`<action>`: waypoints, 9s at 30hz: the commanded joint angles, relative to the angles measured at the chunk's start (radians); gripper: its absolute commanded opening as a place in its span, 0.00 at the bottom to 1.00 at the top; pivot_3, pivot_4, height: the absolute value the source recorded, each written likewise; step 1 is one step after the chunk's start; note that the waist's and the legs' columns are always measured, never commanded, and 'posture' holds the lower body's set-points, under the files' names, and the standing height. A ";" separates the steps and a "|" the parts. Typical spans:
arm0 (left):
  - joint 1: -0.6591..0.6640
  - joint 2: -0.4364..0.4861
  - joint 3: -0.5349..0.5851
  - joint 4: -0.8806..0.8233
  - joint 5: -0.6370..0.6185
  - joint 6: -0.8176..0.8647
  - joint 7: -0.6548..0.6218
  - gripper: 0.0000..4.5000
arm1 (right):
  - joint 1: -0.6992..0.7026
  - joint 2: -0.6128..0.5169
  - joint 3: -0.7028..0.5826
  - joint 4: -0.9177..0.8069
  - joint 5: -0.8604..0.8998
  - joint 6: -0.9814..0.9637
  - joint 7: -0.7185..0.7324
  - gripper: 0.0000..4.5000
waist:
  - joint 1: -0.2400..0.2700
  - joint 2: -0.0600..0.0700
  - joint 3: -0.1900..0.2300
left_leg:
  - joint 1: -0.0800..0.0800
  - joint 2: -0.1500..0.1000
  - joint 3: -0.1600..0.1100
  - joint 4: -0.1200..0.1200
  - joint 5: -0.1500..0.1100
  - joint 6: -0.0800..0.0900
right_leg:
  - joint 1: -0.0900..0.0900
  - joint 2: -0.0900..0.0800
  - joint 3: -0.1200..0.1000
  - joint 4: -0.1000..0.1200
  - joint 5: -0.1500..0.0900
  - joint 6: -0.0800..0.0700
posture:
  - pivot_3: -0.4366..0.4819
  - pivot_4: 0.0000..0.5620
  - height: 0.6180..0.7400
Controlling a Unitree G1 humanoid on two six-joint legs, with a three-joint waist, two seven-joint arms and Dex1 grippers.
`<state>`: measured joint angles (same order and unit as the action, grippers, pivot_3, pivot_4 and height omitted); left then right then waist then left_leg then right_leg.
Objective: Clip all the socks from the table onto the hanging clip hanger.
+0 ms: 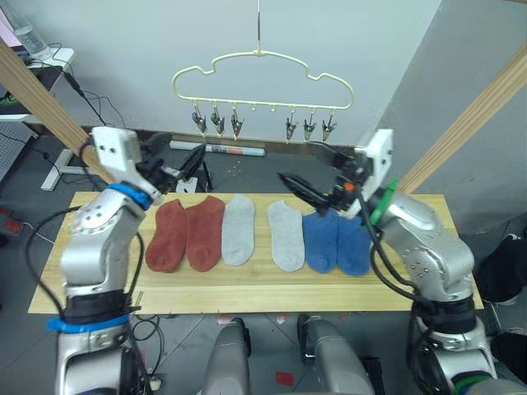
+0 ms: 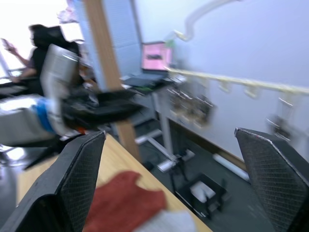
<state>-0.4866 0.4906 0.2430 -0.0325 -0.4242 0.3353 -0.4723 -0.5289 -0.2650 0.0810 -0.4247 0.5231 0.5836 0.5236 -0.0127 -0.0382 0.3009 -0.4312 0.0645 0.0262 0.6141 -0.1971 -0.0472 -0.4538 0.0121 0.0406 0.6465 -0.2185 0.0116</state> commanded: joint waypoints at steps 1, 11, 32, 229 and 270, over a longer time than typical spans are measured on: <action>-0.039 -0.007 -0.001 0.037 0.035 -0.044 0.018 0.67 | -0.018 0.006 0.014 -0.036 0.004 0.016 -0.014 1.00 | -0.003 0.000 0.000 | -0.002 0.000 0.000 0.001 0.000 0.000 | -0.002 0.000 0.000 0.000 0.000 0.000 | 0.44 0.58 1.00; -0.137 -0.057 -0.004 0.190 0.079 -0.139 0.030 0.67 | -0.109 0.071 0.051 0.002 -0.040 -0.011 -0.039 1.00 | -0.017 -0.001 0.001 | -0.003 0.000 -0.001 0.010 0.000 0.000 | -0.002 0.000 0.000 0.006 0.000 0.001 | 0.42 0.58 1.00; -0.260 -0.064 -0.017 0.450 0.152 -0.315 0.008 0.67 | -0.142 0.084 0.049 -0.005 -0.048 -0.003 -0.055 1.00 | -0.019 -0.001 0.001 | -0.003 0.000 -0.001 0.014 0.000 0.000 | -0.002 0.000 0.000 0.012 0.001 0.001 | 0.40 0.57 1.00; 0.025 0.089 0.048 -0.271 -0.234 0.398 0.049 1.00 | -0.075 -0.047 -0.043 0.029 -0.022 0.296 0.090 0.99 | 0.000 -0.001 0.025 | -0.004 0.000 -0.001 0.014 0.000 -0.001 | -0.004 -0.001 0.001 0.012 0.001 0.002 | 0.49 0.58 1.00; -0.109 -0.149 -0.121 0.088 0.160 -0.184 0.083 0.52 | -0.126 0.001 -0.004 -0.033 -0.036 0.065 -0.038 1.00 | -0.020 -0.001 0.025 | -0.004 -0.001 -0.001 0.015 0.000 0.000 | -0.004 0.000 0.001 0.012 0.001 0.002 | 0.41 0.59 1.00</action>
<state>-0.5833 0.3459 0.1066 0.0647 -0.2665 0.1811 -0.3854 -0.6439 -0.2614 0.0795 -0.4320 0.4859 0.6699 0.4816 -0.0325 -0.0388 0.3259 -0.4353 0.0639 0.0249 0.6286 -0.1972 -0.0475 -0.4576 0.0119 0.0413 0.6590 -0.2175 0.0137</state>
